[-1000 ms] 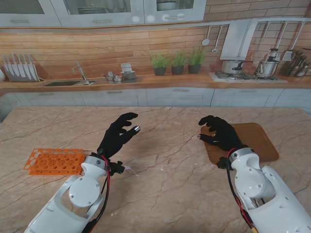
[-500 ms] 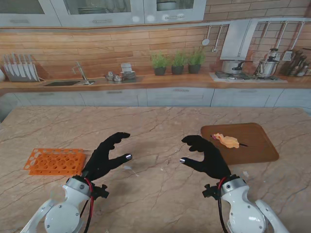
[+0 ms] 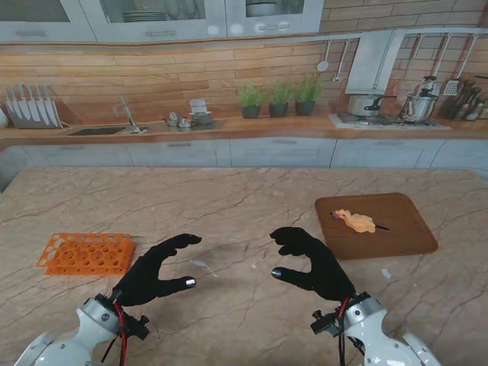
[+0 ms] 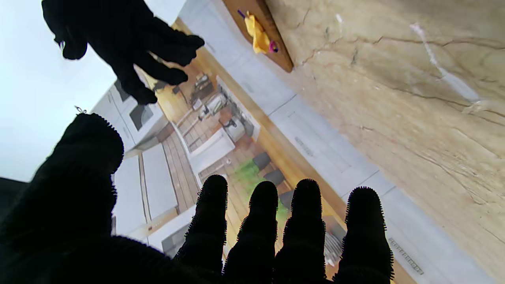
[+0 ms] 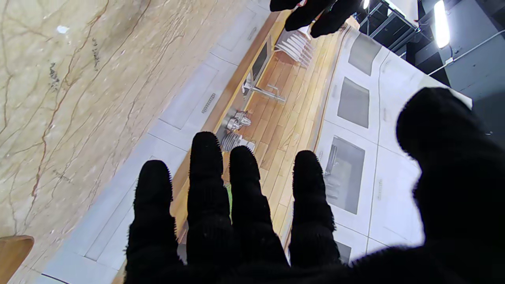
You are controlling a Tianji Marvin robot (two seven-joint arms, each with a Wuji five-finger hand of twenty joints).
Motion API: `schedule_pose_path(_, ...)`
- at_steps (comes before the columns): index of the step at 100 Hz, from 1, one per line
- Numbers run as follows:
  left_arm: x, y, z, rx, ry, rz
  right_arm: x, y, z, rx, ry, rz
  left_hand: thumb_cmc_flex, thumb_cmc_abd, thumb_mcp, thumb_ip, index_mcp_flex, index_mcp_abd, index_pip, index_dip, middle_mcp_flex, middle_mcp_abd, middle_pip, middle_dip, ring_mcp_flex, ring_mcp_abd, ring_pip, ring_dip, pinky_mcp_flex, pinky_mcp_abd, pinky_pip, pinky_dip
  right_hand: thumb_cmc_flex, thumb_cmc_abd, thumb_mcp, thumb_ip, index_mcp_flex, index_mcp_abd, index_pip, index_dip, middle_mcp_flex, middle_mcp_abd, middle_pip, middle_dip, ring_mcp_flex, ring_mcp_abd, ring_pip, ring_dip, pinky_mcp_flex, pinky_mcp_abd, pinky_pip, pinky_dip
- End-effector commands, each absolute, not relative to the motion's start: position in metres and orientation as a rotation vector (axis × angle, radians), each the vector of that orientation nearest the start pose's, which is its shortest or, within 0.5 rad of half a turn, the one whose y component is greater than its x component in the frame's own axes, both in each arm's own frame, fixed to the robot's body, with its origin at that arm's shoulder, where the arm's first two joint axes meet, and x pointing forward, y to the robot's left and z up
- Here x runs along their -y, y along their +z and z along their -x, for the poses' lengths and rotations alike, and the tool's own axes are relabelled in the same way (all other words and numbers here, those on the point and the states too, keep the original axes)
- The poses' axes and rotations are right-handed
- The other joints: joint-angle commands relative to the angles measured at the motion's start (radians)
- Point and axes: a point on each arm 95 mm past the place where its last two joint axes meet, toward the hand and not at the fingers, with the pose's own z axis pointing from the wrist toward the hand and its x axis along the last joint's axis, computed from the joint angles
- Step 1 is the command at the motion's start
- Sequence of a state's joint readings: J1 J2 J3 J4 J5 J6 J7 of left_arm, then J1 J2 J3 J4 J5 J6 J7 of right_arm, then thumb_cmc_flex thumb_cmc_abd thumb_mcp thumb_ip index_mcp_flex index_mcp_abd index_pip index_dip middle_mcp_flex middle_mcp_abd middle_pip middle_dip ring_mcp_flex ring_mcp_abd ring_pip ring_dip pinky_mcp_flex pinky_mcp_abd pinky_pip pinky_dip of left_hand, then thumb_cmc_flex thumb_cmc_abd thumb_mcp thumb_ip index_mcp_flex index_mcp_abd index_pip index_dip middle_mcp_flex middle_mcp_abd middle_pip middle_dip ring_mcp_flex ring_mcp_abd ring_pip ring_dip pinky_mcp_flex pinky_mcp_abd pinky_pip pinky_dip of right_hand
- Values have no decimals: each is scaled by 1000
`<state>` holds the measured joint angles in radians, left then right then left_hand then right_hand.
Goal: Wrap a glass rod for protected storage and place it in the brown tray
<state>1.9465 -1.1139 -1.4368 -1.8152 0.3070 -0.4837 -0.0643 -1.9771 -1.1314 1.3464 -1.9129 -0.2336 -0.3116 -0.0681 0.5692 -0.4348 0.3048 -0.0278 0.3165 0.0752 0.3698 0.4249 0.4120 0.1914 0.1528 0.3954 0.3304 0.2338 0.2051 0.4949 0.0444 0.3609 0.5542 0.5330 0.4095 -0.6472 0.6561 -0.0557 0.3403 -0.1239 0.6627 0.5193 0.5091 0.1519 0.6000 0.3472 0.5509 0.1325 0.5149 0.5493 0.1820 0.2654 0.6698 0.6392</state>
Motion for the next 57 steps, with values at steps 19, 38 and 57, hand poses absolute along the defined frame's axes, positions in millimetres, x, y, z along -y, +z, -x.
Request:
schedule_pose_path(19, -11, -318, -287, -1140, -2339, 1636, -22, -298, -271, 982, -2454, 1814, -13, -10, -8, -29, 39, -21, -32, -3, 35, 2, -29, -2, 24, 5, -10, -3, 14, 3, -24, 18, -46, 1, -12, 15, -15, -24, -23, 8, 28, -19, -16, 3, 25, -15, -21, -5, 8, 2, -33, 38)
schedule_pose_path(38, -10, -317, -286, -1074, -2356, 1617, -21, -297, -267, 995, -2472, 1798, -4, -2, -16, -28, 49, -19, -30, 0, 54, 8, -23, 6, 37, 11, 2, 6, 21, 12, -10, 34, -49, 1, -10, 14, -12, -24, -27, 11, 29, -17, -17, 9, 28, -17, -22, -1, 10, 1, -40, 48)
schedule_pose_path(57, -7, -316, -286, -1062, -2349, 1629, -22, -296, -267, 986, -2467, 1808, 2, 6, -24, -27, 53, -19, -27, 3, 57, 8, -22, 12, 38, 13, 9, 13, 15, 15, 5, 47, -48, 4, -9, 15, -7, -21, -29, 15, 32, -13, -12, 15, 28, -17, -17, 5, 11, 0, -46, 57)
